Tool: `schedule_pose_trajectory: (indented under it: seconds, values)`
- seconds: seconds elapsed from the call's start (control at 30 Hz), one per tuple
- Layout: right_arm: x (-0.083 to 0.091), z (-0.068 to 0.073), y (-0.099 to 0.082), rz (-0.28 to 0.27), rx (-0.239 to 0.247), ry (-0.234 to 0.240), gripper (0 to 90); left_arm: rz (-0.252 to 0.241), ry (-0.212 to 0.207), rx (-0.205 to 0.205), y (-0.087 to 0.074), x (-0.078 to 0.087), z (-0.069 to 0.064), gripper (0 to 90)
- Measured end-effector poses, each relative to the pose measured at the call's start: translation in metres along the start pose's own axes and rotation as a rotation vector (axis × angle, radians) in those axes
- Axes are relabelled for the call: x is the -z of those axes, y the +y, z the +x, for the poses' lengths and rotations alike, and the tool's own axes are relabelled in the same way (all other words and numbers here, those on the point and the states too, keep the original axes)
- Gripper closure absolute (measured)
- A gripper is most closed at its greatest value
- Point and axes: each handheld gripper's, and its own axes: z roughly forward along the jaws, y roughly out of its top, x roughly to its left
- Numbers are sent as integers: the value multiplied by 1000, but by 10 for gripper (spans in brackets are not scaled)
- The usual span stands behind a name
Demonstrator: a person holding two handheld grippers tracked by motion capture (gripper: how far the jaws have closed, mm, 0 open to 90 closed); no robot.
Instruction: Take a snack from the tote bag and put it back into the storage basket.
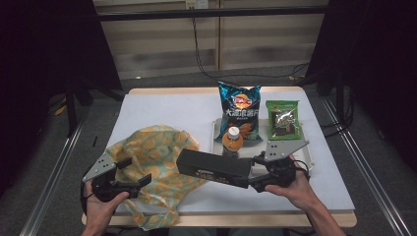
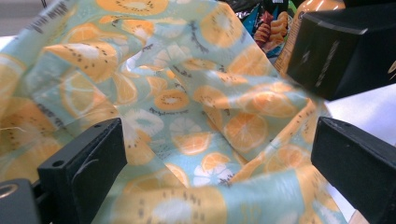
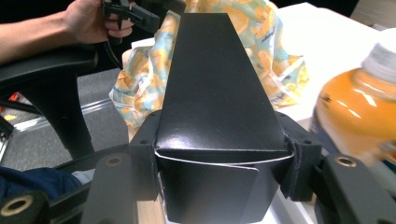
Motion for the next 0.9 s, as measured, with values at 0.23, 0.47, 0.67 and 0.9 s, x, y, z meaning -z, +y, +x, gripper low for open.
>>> schedule_pose_trajectory:
  seconds: [0.23,0.47,0.67,0.9]
  values:
    - [19,-3,-9,-6,-11,-16,436,4,-7,0,0,0,1,26]
    - [43,-6,-24,-21,-25,-35,436,7,-8,-3,-1,-1,2,26]
    - [59,-8,-29,-6,-21,-35,436,16,-17,2,-3,-3,1,26]
    - [87,-16,-42,21,-37,-74,436,18,-25,-7,-3,-3,1,26]
